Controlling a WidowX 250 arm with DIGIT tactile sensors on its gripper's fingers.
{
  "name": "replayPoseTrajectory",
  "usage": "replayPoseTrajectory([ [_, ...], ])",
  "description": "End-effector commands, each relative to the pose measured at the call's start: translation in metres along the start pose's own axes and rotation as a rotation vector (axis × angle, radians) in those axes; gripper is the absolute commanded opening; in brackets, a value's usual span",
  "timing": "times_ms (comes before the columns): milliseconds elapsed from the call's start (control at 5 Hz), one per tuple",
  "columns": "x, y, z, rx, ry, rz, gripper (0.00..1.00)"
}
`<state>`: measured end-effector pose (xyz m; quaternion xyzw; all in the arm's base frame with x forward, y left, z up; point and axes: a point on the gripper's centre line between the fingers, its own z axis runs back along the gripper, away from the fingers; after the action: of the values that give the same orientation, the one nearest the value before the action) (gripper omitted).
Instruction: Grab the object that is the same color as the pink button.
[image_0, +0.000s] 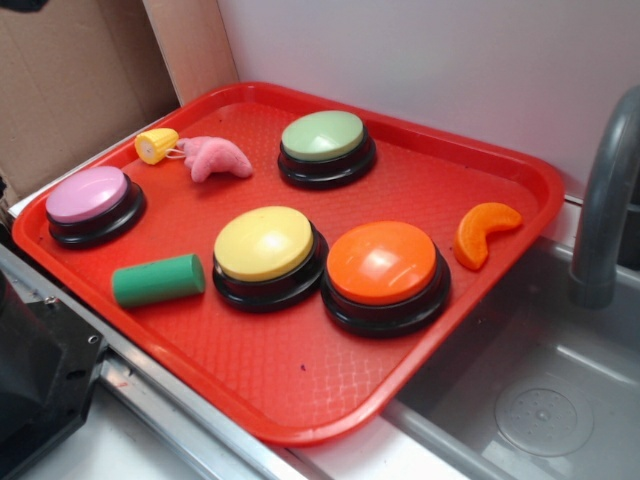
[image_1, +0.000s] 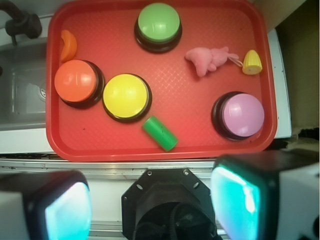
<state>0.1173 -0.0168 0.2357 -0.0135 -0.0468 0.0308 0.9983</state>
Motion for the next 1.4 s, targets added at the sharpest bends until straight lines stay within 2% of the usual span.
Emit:
replayPoseTrajectory([
  [0,0.037,0.015,-0.023,0.079,-0.093,0.383,1.00],
  [200,0.050,0.040,-0.045,0.067,-0.164,0.634,1.00],
  [400,0.061,0.063,-0.074,0.059,-0.198,0.887,1.00],
  [600,0.072,0.084,-0.108,0.056,-0.217,1.052,1.00],
  [800,0.086,0.103,-0.130,0.001,-0.260,1.140,1.00],
  [1200,0.126,0.114,-0.179,-0.036,-0.231,1.181,1.00],
])
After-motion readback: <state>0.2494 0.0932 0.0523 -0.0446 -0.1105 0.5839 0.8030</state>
